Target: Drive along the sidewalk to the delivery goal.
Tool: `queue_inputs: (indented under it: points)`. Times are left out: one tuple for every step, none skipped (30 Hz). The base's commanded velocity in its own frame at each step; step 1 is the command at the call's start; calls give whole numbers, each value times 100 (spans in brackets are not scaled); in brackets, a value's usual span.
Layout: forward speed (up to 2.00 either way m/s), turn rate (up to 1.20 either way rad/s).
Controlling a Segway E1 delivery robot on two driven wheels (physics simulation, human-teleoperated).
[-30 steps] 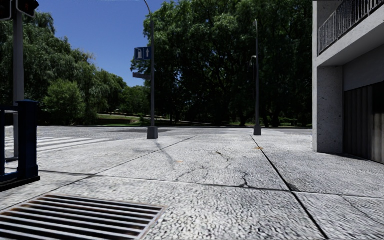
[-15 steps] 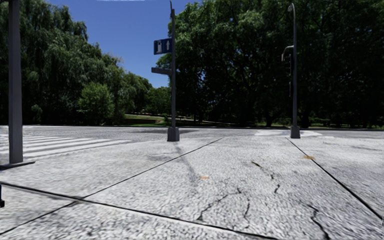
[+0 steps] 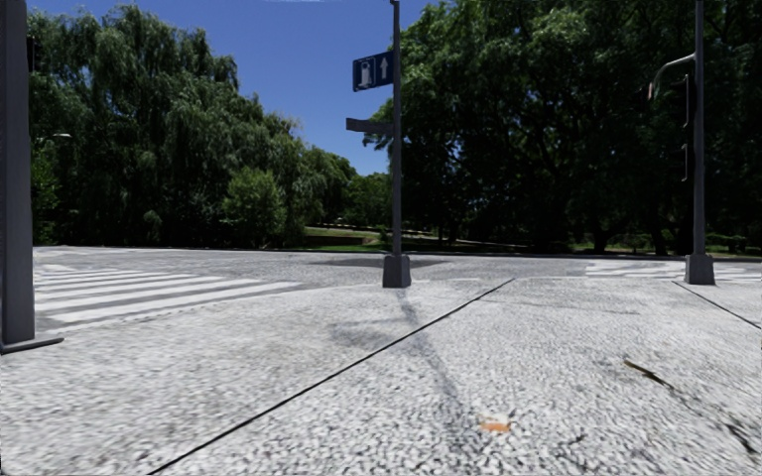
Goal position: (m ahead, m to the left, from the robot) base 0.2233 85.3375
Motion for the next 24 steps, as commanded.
queue_inputs:
  points:
    - [199, 48]
    - [199, 48]
    - [199, 49]
    - [199, 49]
    - [199, 49]
    - [199, 49]
    - [199, 49]
    - [199, 49]
    - [199, 49]
    - [199, 49]
    - [199, 49]
    - [199, 49]
    - [199, 49]
    - [199, 49]
    - [199, 49]
    - [199, 49]
    - [199, 49]
    - [199, 49]
    - [199, 49]
    - [199, 49]
    - [199, 49]
    - [199, 49]
    - [199, 49]
    - [199, 49]
